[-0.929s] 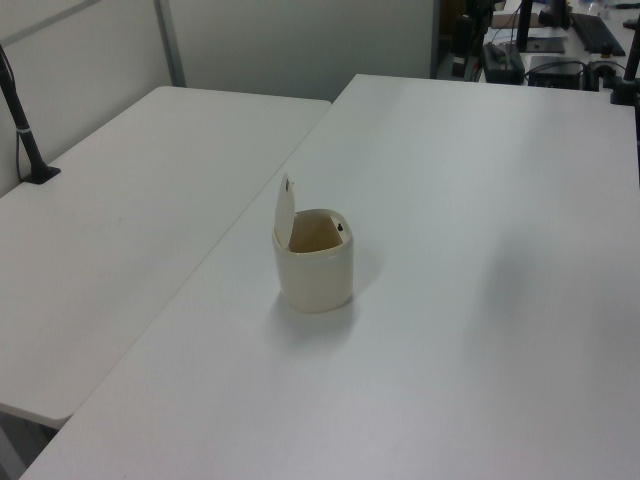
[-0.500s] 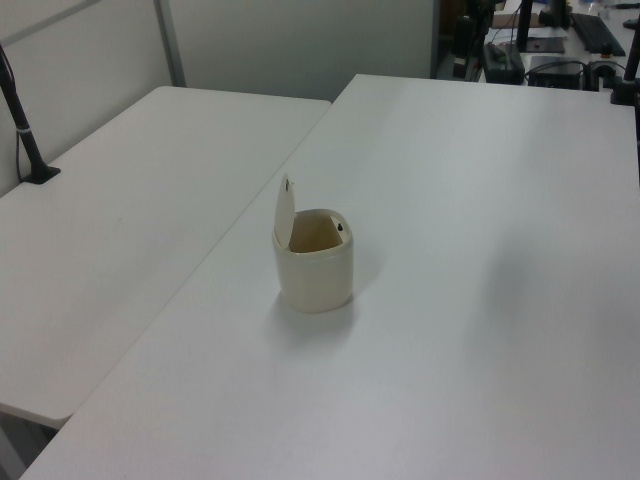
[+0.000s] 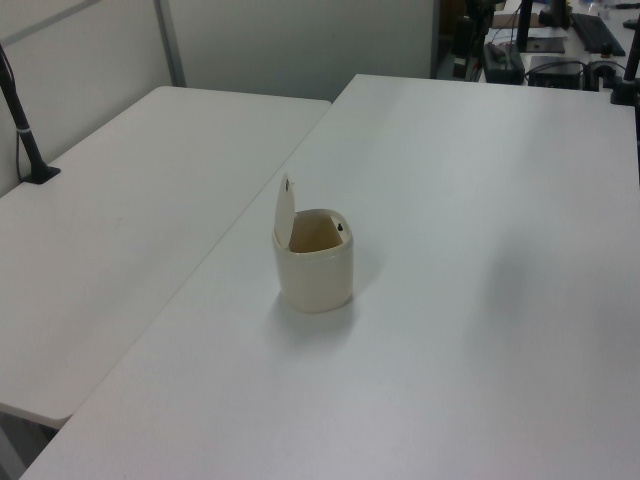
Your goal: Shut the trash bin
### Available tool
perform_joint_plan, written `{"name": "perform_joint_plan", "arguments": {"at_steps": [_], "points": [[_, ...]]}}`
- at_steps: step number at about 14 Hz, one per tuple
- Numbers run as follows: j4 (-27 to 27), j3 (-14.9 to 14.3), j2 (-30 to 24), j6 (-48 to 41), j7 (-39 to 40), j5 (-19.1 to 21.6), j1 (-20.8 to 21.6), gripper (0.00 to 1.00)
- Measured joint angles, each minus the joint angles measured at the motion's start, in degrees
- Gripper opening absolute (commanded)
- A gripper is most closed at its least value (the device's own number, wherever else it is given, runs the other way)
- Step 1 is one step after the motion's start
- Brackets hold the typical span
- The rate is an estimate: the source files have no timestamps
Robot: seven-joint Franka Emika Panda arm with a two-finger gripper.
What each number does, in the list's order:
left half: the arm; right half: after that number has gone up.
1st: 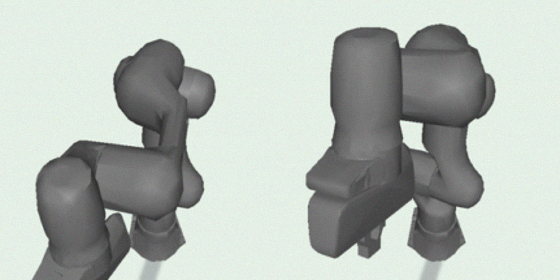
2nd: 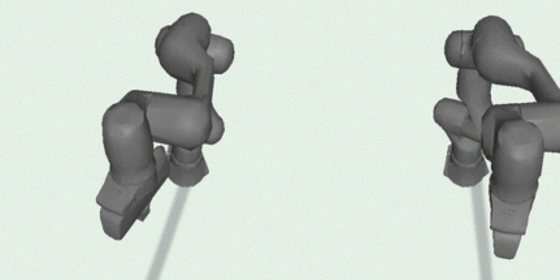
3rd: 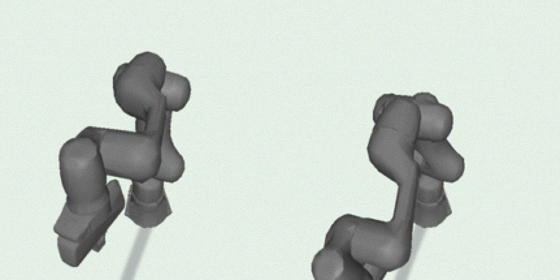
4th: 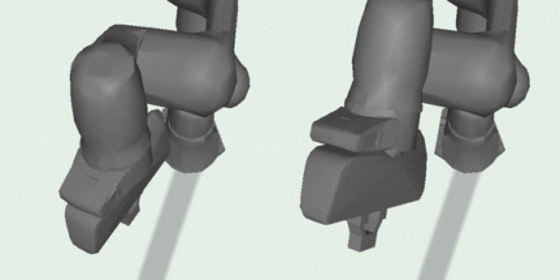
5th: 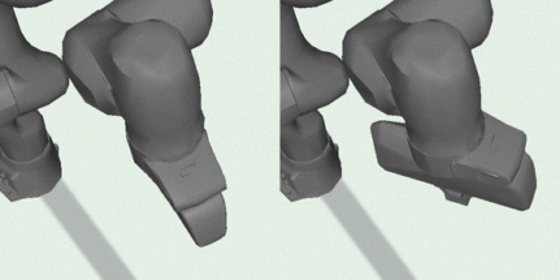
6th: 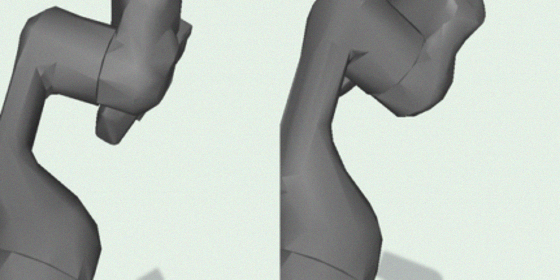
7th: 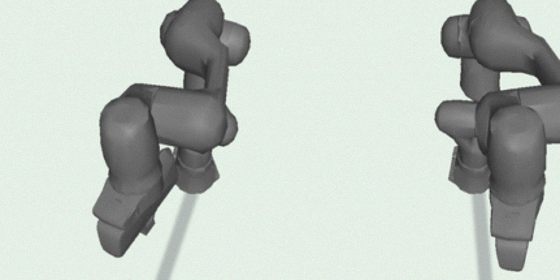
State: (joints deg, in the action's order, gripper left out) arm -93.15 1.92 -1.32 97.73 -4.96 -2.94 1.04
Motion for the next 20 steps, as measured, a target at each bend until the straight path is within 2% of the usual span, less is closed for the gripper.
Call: {"name": "perform_joint_plan", "arguments": {"at_steps": [10, 15, 20], "points": [[0.0, 0.1, 0.0, -0.6, -1.1, 0.0, 0.0, 1.0], [0.0, 0.2, 0.9, -0.6, -11.8, 0.0, 2.9, 1.0], [1.6, 0.3, 2.7, 1.2, -20.8, 0.0, 3.9, 1.0]]}}
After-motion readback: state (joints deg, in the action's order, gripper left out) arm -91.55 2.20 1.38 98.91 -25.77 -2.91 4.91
